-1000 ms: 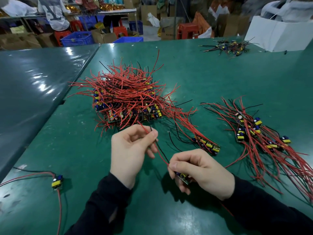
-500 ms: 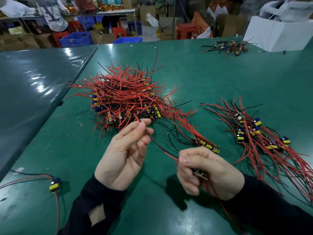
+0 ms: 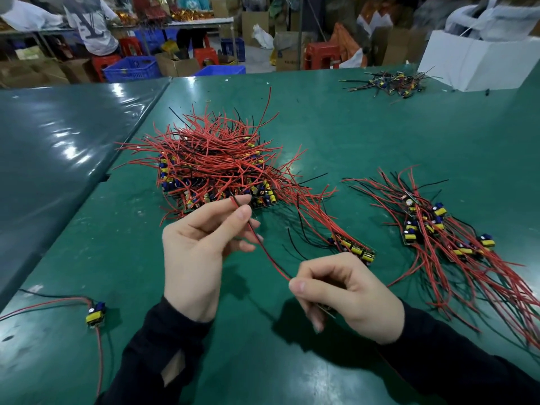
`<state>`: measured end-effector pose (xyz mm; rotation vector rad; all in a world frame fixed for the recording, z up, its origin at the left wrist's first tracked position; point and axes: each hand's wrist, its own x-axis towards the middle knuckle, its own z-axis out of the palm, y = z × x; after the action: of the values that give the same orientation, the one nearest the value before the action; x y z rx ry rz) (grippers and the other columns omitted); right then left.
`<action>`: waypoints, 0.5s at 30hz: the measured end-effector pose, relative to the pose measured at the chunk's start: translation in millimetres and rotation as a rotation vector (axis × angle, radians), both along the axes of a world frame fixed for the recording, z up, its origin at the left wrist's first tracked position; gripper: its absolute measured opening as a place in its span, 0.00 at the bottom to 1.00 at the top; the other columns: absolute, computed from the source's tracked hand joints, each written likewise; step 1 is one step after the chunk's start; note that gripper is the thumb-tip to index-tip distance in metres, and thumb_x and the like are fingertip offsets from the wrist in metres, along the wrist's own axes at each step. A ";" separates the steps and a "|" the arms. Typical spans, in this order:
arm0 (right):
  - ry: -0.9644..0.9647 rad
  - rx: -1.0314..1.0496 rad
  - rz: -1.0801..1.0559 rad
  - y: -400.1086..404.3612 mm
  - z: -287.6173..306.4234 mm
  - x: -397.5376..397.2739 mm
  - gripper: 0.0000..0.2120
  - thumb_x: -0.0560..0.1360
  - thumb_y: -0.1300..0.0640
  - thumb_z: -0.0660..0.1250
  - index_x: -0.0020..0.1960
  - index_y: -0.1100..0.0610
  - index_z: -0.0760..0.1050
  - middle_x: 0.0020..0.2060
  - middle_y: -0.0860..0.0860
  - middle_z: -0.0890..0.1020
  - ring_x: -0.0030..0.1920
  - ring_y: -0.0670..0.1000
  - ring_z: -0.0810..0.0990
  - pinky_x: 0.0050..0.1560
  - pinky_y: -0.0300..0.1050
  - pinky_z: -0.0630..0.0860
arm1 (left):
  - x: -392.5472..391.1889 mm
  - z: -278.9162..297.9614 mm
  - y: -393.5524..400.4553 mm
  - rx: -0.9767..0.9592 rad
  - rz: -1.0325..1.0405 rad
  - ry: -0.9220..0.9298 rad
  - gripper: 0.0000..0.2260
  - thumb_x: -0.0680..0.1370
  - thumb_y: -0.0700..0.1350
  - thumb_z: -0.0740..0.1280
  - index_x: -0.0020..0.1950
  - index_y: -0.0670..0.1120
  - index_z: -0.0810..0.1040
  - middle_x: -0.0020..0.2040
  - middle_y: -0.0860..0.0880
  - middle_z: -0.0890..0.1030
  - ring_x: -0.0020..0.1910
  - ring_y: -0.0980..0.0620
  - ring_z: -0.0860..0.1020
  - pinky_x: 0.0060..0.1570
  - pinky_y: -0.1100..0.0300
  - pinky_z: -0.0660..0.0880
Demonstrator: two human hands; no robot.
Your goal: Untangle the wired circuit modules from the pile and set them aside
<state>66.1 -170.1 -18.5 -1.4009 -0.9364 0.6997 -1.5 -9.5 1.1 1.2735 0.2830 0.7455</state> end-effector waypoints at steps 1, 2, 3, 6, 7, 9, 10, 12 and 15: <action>0.016 0.010 0.007 -0.2 0.4 0.3 0.13 0.72 0.51 0.65 0.30 0.51 0.73 0.22 0.52 0.73 0.22 0.48 0.71 0.30 0.43 0.67 | -0.2 0.7 0.7 -0.077 -0.039 0.003 0.05 0.68 0.40 0.69 0.40 0.44 0.85 0.31 0.46 0.82 0.27 0.54 0.78 0.26 0.68 0.73; 0.038 0.024 0.014 -0.4 0.8 0.8 0.13 0.72 0.51 0.65 0.30 0.51 0.73 0.22 0.51 0.73 0.22 0.48 0.71 0.29 0.42 0.67 | -0.3 0.8 1.3 -0.131 -0.061 0.008 0.06 0.68 0.41 0.69 0.40 0.44 0.85 0.31 0.46 0.81 0.26 0.55 0.78 0.25 0.69 0.73; 0.061 0.038 0.024 -0.7 1.0 1.2 0.13 0.72 0.52 0.65 0.30 0.52 0.73 0.21 0.51 0.73 0.22 0.48 0.70 0.29 0.42 0.67 | -0.4 1.2 1.7 -0.172 -0.078 0.011 0.06 0.68 0.42 0.68 0.39 0.44 0.84 0.30 0.46 0.81 0.26 0.55 0.78 0.25 0.69 0.73; 0.092 0.048 0.070 -1.7 1.5 1.8 0.13 0.73 0.53 0.65 0.30 0.53 0.73 0.22 0.51 0.73 0.22 0.48 0.70 0.28 0.39 0.67 | -0.5 0.3 2.6 -0.113 -0.045 -0.003 0.06 0.68 0.41 0.68 0.41 0.40 0.81 0.29 0.46 0.81 0.25 0.55 0.78 0.24 0.68 0.73; 0.093 0.046 0.079 -1.6 1.6 1.6 0.13 0.73 0.54 0.65 0.30 0.53 0.73 0.22 0.51 0.73 0.22 0.48 0.70 0.28 0.38 0.67 | -0.7 0.0 2.5 -0.029 -0.003 -0.013 0.05 0.69 0.40 0.69 0.41 0.39 0.80 0.29 0.45 0.81 0.24 0.54 0.78 0.25 0.68 0.73; 0.082 0.040 0.073 -0.6 1.6 1.1 0.13 0.73 0.54 0.65 0.30 0.53 0.73 0.22 0.51 0.73 0.22 0.48 0.70 0.29 0.37 0.68 | -0.9 -3.0 3.2 0.173 0.115 -0.046 0.01 0.72 0.36 0.69 0.40 0.39 0.80 0.29 0.44 0.81 0.24 0.53 0.78 0.25 0.66 0.74; 0.070 0.038 0.059 0.0 1.3 0.9 0.13 0.73 0.54 0.66 0.30 0.52 0.73 0.22 0.51 0.73 0.22 0.48 0.70 0.29 0.38 0.68 | -0.7 -6.4 3.5 0.269 0.185 -0.063 0.04 0.73 0.33 0.69 0.40 0.41 0.81 0.29 0.45 0.81 0.24 0.52 0.78 0.26 0.65 0.75; 0.037 0.025 0.030 0.6 0.3 0.3 0.15 0.74 0.57 0.66 0.29 0.51 0.73 0.22 0.52 0.73 0.22 0.49 0.71 0.28 0.40 0.67 | 0.0 -11.8 3.3 0.471 0.302 -0.065 0.07 0.73 0.34 0.69 0.40 0.45 0.80 0.28 0.47 0.80 0.25 0.53 0.78 0.27 0.63 0.76; 0.014 -0.001 0.025 1.3 0.4 -2.3 0.14 0.74 0.59 0.64 0.29 0.52 0.72 0.22 0.51 0.73 0.22 0.49 0.71 0.28 0.43 0.66 | 0.7 -13.4 2.8 0.555 0.354 -0.031 0.06 0.74 0.36 0.69 0.40 0.46 0.80 0.27 0.49 0.79 0.24 0.54 0.78 0.27 0.63 0.76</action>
<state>63.8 -168.8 -18.1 -1.3855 -0.9442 0.7277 -0.8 -6.7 -12.2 1.7562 0.2899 1.2003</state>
